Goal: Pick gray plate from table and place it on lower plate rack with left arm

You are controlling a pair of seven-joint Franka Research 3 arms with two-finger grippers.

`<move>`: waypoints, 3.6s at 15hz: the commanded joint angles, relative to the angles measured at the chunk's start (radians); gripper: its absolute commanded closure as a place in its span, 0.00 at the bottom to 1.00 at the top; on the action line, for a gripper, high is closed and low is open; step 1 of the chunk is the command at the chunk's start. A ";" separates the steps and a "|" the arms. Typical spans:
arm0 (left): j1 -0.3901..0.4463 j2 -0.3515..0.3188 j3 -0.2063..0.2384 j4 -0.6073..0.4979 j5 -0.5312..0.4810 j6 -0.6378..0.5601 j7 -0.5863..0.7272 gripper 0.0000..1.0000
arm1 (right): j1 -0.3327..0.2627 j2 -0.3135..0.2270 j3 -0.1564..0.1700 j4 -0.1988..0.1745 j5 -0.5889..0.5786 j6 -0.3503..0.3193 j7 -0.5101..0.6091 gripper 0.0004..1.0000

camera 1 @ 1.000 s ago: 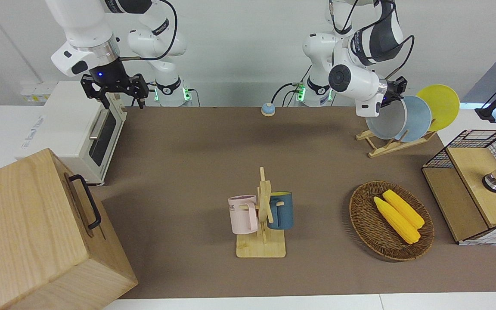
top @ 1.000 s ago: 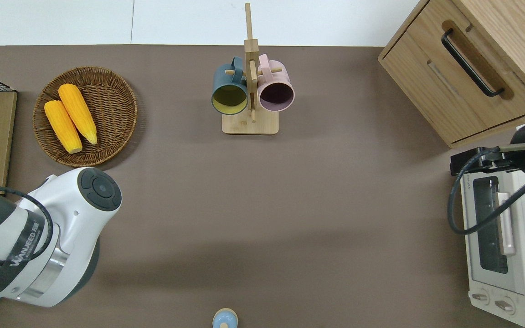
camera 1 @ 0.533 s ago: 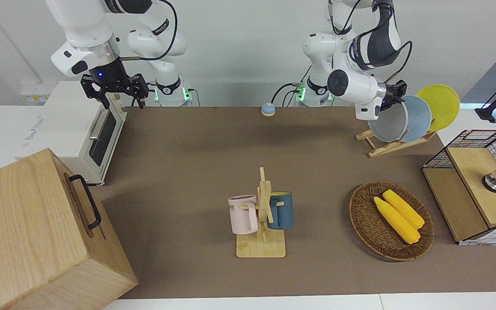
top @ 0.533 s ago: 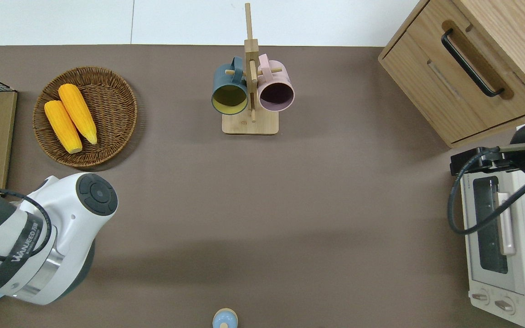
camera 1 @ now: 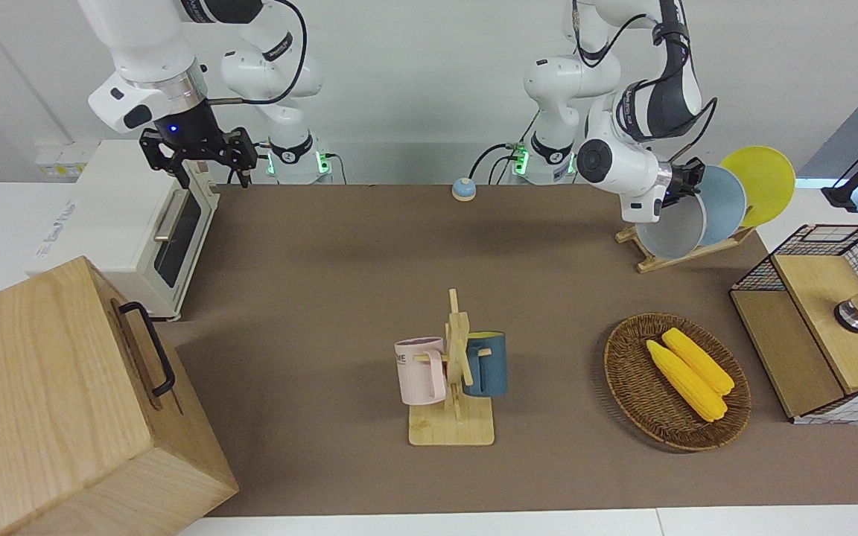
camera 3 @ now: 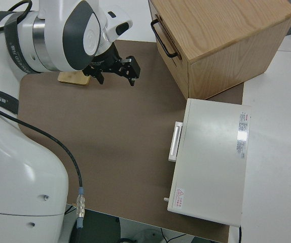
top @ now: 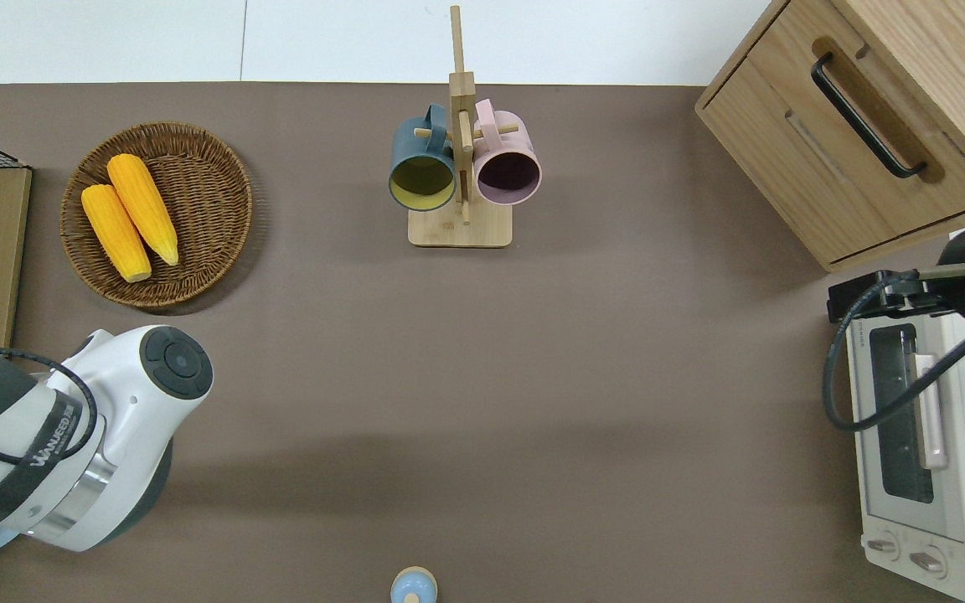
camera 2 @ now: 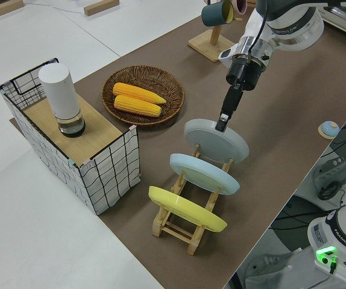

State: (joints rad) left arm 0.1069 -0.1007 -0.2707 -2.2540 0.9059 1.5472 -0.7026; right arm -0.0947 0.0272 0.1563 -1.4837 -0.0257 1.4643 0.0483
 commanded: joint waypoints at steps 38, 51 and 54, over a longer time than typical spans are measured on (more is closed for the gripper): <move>-0.013 0.022 -0.008 0.442 -0.723 0.024 0.446 0.00 | 0.007 0.000 -0.006 0.006 0.003 -0.001 0.004 0.02; 0.019 -0.004 0.045 0.533 -0.934 0.011 0.819 0.00 | 0.007 0.000 -0.006 0.006 0.003 -0.001 0.004 0.02; 0.016 -0.004 0.047 0.534 -0.932 0.010 0.825 0.00 | 0.007 0.000 -0.006 0.006 0.003 -0.001 0.004 0.02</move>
State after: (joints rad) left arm 0.1149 -0.0966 -0.2212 -1.7296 -0.0162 1.5735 0.0942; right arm -0.0947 0.0272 0.1563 -1.4837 -0.0257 1.4643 0.0483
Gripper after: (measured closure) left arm 0.000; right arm 0.013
